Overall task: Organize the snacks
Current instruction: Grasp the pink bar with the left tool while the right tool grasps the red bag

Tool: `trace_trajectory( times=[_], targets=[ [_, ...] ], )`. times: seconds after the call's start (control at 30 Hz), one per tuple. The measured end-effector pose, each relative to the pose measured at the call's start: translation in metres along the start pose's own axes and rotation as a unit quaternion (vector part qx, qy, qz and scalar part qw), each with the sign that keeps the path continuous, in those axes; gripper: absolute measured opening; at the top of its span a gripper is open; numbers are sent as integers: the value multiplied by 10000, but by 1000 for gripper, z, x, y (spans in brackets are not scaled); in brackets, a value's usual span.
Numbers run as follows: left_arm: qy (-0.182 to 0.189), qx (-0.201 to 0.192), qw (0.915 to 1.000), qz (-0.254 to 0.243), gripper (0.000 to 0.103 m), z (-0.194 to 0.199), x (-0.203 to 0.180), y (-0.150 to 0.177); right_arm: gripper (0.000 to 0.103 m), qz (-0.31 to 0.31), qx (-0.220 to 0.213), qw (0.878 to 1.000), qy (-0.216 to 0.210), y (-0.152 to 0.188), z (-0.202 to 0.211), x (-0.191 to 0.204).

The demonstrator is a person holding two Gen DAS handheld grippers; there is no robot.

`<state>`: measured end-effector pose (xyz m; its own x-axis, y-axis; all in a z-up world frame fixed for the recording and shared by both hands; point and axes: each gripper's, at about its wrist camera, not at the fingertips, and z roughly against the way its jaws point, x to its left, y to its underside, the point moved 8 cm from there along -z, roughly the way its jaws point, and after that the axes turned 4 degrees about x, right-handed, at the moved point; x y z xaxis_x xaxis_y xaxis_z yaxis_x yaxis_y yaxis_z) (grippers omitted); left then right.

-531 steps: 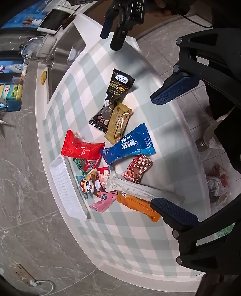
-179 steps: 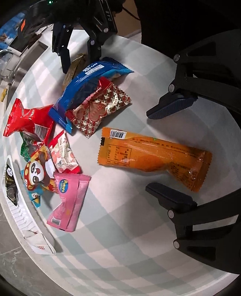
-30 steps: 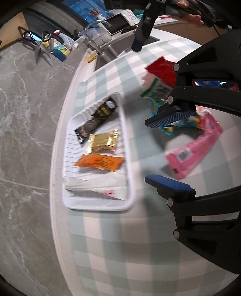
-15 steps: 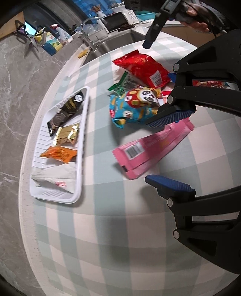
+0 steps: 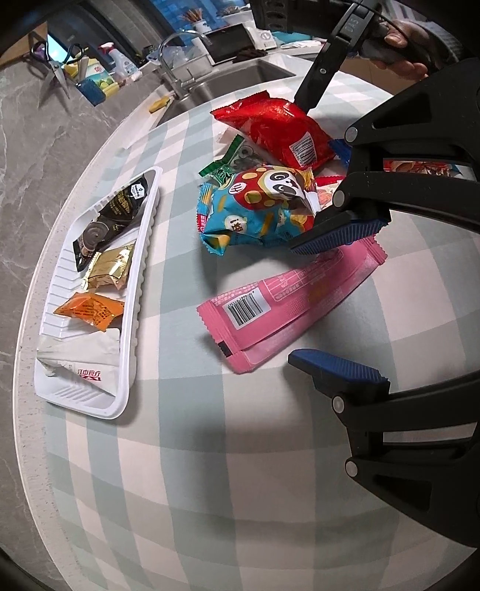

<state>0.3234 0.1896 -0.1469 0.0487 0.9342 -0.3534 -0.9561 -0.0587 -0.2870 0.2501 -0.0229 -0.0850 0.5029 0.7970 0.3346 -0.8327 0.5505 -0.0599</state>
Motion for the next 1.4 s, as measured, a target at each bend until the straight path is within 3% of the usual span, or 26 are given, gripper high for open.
trace_trajectory(
  times=[0.53,0.67,0.77,0.83,0.97,1.4],
  targets=[
    [57,-120,9999,-73,51,-9,-5,-6,63,-73,41,9998,171,-12,-24,2],
    [6,-152,9997,-176,49,-10,-7,-6,53,24,45,9997,222,-13,-27,1],
    [-111,-205,9993,-296,37,-11,-7,-5,48,108,15,9998,157,-15,-27,2],
    [-56,-175,9993,-335,30,-13,-9,-3,46,119,15,9999,90,-15,-27,2],
    [-33,-219,9990,-383,25,-14,-11,-1,42,-47,1,9998,-175,-17,-25,-3],
    [795,-294,9962,209,20,-3,-6,-4,32,-983,-81,9862,-1326,-23,-14,-24]
  ],
)
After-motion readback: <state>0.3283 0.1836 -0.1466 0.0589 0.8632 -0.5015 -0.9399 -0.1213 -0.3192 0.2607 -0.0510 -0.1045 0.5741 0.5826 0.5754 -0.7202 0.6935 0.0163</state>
